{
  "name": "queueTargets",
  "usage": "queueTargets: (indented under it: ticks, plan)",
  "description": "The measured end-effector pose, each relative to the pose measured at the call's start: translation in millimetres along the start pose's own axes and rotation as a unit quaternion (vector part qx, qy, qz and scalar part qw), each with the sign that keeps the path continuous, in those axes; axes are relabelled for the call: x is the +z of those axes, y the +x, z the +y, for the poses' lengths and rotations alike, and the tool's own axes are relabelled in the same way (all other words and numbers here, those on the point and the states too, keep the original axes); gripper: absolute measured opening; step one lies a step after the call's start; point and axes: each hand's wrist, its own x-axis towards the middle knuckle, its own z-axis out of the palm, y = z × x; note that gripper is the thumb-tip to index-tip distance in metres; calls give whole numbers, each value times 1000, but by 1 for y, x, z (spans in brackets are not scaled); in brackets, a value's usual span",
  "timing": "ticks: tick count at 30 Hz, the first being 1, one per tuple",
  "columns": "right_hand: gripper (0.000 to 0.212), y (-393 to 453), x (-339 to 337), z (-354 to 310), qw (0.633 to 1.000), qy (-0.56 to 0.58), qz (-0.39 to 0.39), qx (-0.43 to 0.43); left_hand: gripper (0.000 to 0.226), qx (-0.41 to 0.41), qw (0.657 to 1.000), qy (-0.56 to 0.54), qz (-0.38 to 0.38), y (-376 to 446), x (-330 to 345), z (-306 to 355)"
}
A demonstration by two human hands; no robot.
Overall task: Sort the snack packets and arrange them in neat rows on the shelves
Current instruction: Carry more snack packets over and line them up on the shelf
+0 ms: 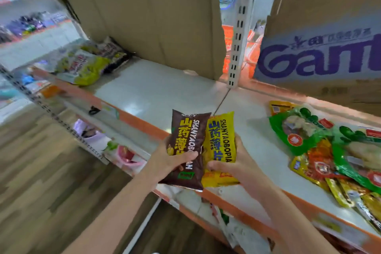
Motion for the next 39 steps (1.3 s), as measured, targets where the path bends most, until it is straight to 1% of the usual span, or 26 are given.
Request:
queueTargets:
  ticks: [1,4,6,8,10,12,14,15,18,20,23,26,29,31,33,35,39]
  plan:
    - [90,4,16,-2,1000,5,-3,-3,57,3,1000,4,9,-1,-16,-3]
    - [84,18,66,-2,1000,12,-25,-7,81,16,999,6,40,-6,-64,-14]
    - [78,28,101,0,999,4,-31,6,82,15,998,9,61,-10,-99,-24]
    - [78,36,137,3,999,5,-34,16,81,-2,996,-8,83,-17,-133,-34]
    - [78,43,173,7,998,28,-48,25,89,-4,994,-17,103,-25,-167,-45]
    - [62,50,207,8,995,60,-63,43,93,-11,991,-32,126,-34,-199,-54]
    - [41,57,239,9,994,57,-68,56,87,-17,987,-47,155,-42,-228,-61]
    - [36,60,252,11,995,46,-69,62,82,-20,984,-52,170,-45,-240,-65]
    - [39,69,287,12,994,2,-82,75,77,-22,978,-47,204,-54,-274,-77]
    - [38,76,302,13,992,-27,-94,82,67,-27,974,-50,219,-57,-289,-86]
    - [41,92,314,11,989,-48,-109,88,65,-32,974,-59,215,-54,-300,-93]
    - [37,115,318,9,988,-50,-111,95,66,-31,977,-55,204,-42,-306,-95]
    - [36,143,322,3,989,-56,-109,87,63,-42,980,-38,191,-27,-316,-88]
    - [35,164,327,1,987,-45,-126,89,56,-50,980,-53,187,-15,-326,-83]
    - [32,186,335,-4,985,-30,-140,97,46,-54,977,-45,199,-2,-341,-74]
    - [34,210,344,-11,985,-33,-146,87,38,-48,975,-31,217,15,-356,-60]
    - [34,248,348,-23,987,-46,-146,56,39,-42,974,-26,222,51,-370,-45]
